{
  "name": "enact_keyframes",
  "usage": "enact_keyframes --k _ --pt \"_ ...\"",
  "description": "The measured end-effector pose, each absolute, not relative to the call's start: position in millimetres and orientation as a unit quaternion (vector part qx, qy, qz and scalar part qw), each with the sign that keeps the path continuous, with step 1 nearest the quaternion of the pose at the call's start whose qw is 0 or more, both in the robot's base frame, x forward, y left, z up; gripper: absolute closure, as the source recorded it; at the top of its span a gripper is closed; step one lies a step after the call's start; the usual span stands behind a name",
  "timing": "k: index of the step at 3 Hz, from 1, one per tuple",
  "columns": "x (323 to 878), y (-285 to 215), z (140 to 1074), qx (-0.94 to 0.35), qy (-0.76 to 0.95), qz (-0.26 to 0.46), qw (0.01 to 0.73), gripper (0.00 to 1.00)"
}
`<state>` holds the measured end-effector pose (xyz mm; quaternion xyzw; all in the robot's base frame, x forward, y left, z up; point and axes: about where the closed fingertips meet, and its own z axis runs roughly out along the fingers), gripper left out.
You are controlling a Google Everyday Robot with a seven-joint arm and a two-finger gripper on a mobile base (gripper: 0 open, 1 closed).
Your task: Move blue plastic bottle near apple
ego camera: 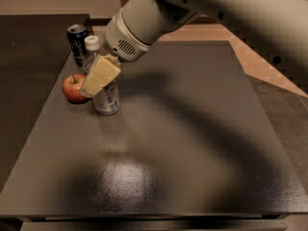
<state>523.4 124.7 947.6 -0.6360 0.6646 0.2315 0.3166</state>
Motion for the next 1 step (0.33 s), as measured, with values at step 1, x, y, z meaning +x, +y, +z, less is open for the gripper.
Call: enact_keyframes --k 1 --pt "523.4 124.8 947.6 -0.636 0.665 0.232 0.317 0.00"
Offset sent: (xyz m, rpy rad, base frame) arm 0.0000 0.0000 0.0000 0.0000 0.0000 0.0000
